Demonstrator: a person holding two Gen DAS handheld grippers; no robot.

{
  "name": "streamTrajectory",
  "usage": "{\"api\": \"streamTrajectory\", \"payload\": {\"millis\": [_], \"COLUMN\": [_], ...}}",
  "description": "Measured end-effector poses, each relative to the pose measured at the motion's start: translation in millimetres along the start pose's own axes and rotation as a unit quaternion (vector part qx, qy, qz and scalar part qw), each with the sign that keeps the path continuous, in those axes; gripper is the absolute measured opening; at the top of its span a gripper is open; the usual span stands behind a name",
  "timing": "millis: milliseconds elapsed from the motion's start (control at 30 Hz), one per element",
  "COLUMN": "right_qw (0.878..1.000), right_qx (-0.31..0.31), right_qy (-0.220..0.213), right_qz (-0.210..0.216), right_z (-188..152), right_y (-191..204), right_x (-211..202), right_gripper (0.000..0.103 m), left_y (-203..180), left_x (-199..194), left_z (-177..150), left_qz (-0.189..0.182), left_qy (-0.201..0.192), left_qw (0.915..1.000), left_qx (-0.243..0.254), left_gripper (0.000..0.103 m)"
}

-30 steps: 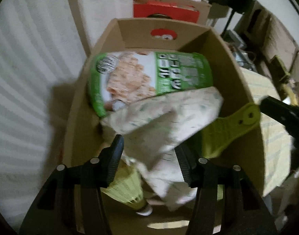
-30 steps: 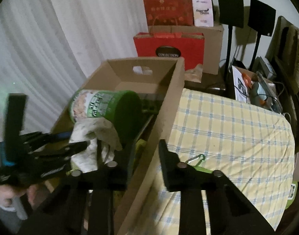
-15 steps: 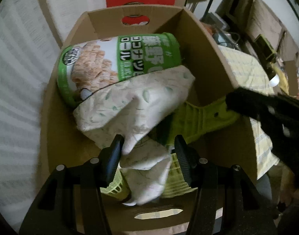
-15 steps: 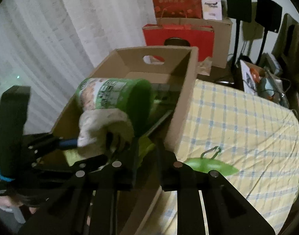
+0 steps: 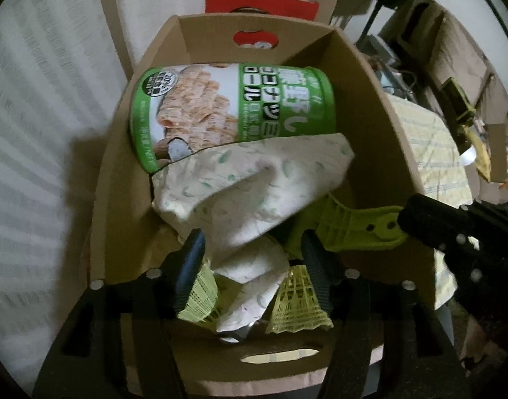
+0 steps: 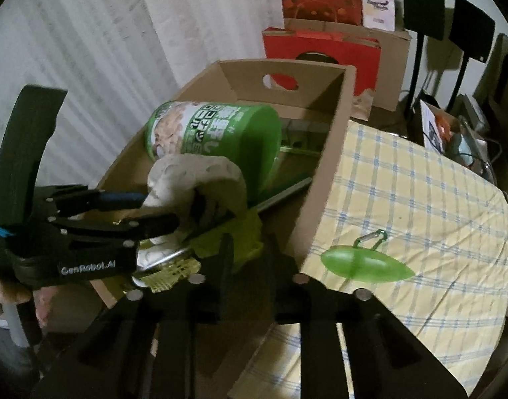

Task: Organize objects
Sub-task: 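Withdraw the right gripper from the box toward the green leaf piece, then lower the right gripper onto the green leaf-shaped piece and close on it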

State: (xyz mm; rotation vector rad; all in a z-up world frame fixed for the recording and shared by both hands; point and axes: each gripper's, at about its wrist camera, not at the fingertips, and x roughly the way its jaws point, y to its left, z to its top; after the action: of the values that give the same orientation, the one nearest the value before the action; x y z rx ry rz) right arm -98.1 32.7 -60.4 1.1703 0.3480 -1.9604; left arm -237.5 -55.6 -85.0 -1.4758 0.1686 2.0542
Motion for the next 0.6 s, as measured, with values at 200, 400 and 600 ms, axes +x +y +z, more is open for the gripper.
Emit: {"api": "streamTrajectory", "payload": {"millis": [200, 400, 600], "right_qw": [0.999, 0.997, 0.996], "right_qx": [0.022, 0.032, 0.047], "right_qy": [-0.048, -0.071, -0.076], "right_qz": [0.003, -0.006, -0.028], "right_z": [4, 2, -13], "right_y": [-15, -29, -47], "right_x": [-42, -73, -83], "right_gripper": [0.019, 0.034, 0.050], "left_y": [-3, -12, -26], "left_x": [-7, -17, -18], "left_z": [2, 5, 5], "left_qz": [-0.033, -0.050, -0.056], "left_qy": [-0.011, -0.029, -0.036], "left_qw": [0.9992, 0.9979, 0.9973], "left_qx": [-0.020, -0.029, -0.032], "left_gripper": [0.066, 0.074, 0.085]}}
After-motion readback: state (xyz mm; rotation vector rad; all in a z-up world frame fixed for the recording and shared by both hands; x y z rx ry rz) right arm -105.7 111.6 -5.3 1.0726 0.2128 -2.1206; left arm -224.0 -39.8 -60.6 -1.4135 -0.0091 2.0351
